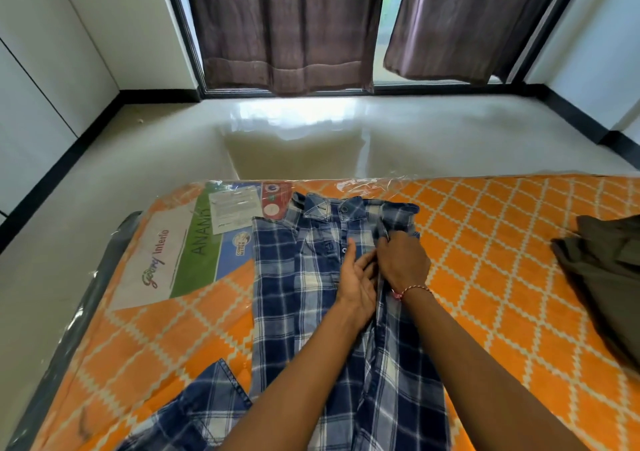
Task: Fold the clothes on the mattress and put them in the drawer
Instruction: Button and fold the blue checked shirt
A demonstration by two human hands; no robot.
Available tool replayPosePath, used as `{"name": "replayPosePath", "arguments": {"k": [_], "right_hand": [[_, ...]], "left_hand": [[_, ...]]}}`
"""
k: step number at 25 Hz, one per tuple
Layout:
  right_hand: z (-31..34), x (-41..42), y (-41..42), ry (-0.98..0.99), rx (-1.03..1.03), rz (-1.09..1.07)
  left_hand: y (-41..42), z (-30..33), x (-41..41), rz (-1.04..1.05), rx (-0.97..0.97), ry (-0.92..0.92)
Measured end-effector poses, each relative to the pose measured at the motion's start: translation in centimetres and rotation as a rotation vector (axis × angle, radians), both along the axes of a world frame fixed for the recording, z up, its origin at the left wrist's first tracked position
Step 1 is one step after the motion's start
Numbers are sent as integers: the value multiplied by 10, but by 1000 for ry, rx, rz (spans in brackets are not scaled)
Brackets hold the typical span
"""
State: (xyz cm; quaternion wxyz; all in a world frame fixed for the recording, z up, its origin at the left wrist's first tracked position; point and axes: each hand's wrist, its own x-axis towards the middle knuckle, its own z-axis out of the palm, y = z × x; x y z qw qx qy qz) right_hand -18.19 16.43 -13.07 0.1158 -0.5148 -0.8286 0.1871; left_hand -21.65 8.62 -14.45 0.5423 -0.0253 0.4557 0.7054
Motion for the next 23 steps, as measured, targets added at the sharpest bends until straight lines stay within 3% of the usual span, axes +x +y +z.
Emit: {"name": "replayPosePath", "arguments": {"k": [3,4,7,10,13,15,17,20,23], "right_hand": [[15,-14,-21,351,59,27],[20,-24,-30,388,74,75],[22,-46,-56,215,35,292],[3,-28,-65,116,-77,421],[-27,2,-67,-78,-44,486],[-35,7,-62,-168,-135,501],[-33,8,-55,-152,-220,520],[-30,27,-52,15,-189,447],[-31,63,-70,136,-145,298]], "left_hand": [[-12,9,-13,-56,112,29],[-17,12,-23,-40,144,23],[-35,14,-57,22,148,-22],[-41,12,-74,13,-53,-8],[-29,14,-81,49,-324,165],[-26,17,-81,73,-368,288],[-34,22,-73,138,-328,414],[-65,23,-38,253,-446,617],[-102,23,22,149,-510,554]]}}
